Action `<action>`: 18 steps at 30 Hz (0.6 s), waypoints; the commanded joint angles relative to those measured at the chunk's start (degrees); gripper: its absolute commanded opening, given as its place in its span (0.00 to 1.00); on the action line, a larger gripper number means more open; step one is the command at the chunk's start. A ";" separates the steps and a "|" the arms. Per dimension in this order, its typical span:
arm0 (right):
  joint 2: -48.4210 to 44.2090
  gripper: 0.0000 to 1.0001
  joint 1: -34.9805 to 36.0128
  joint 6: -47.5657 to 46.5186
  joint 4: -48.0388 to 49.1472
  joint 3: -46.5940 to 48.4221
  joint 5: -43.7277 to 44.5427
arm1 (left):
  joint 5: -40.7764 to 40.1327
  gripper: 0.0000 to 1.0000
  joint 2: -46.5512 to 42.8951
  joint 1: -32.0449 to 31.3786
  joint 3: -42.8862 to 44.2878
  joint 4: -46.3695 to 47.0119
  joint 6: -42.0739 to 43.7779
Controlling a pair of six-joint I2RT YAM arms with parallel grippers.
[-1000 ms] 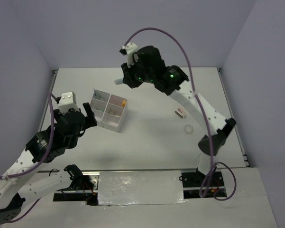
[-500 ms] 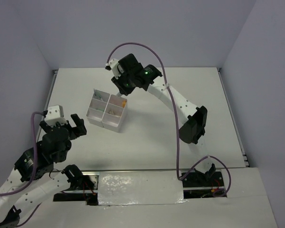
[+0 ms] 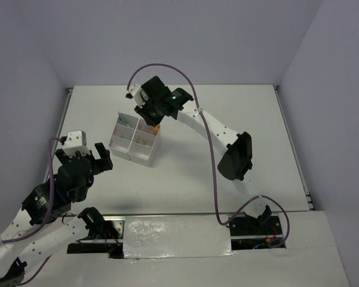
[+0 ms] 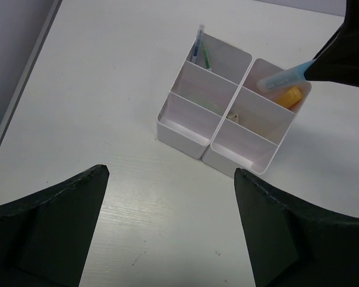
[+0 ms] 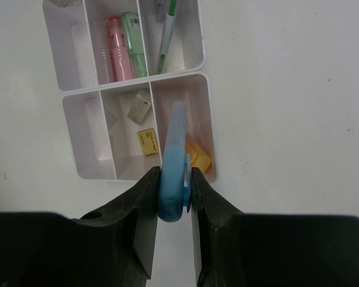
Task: Sort the stationery into containers
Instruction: Place the stationery in the storage box.
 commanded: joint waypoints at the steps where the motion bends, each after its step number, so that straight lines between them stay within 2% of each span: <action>1: 0.48 0.24 0.08 -1.11 3.44 0.45 0.29 | 0.83 0.99 0.18 0.22 0.11 2.54 1.47; 2: 0.39 0.38 0.17 -1.02 3.44 0.45 0.29 | 0.91 0.99 0.36 0.22 0.11 2.54 1.56; 3: 0.30 0.46 0.17 -0.85 3.36 0.45 0.29 | 1.00 0.99 0.45 0.22 0.11 2.54 1.56; 4: 0.13 0.61 0.26 -0.76 3.35 0.45 0.55 | 1.00 0.99 0.45 0.22 0.20 2.54 1.64; 7: -0.84 0.67 0.26 -0.76 3.00 1.41 0.47 | 1.00 0.99 0.45 0.22 0.20 2.46 1.65; 8: -1.27 0.84 0.08 -0.67 2.83 1.59 0.03 | 0.92 0.99 0.36 0.22 0.20 2.46 1.65; 10: -3.63 0.86 -0.18 -0.14 3.18 1.42 -0.50 | 0.83 0.99 0.28 0.13 0.11 2.46 1.56; 13: -9.16 0.94 -1.14 2.83 5.01 -1.99 0.29 | 0.74 0.99 0.45 0.22 0.20 2.28 1.47; 14: -11.36 1.00 -2.71 6.15 5.98 -4.10 1.16 | 0.65 0.99 0.71 0.22 0.28 2.02 1.30; 15: -13.82 1.00 -3.86 8.19 7.30 -7.34 3.35 | 0.56 0.99 0.80 0.22 0.37 1.67 1.12; 18: -29.08 1.00 -11.15 19.34 16.07 -29.08 4.16 | 0.48 0.99 0.45 0.22 0.46 1.58 1.03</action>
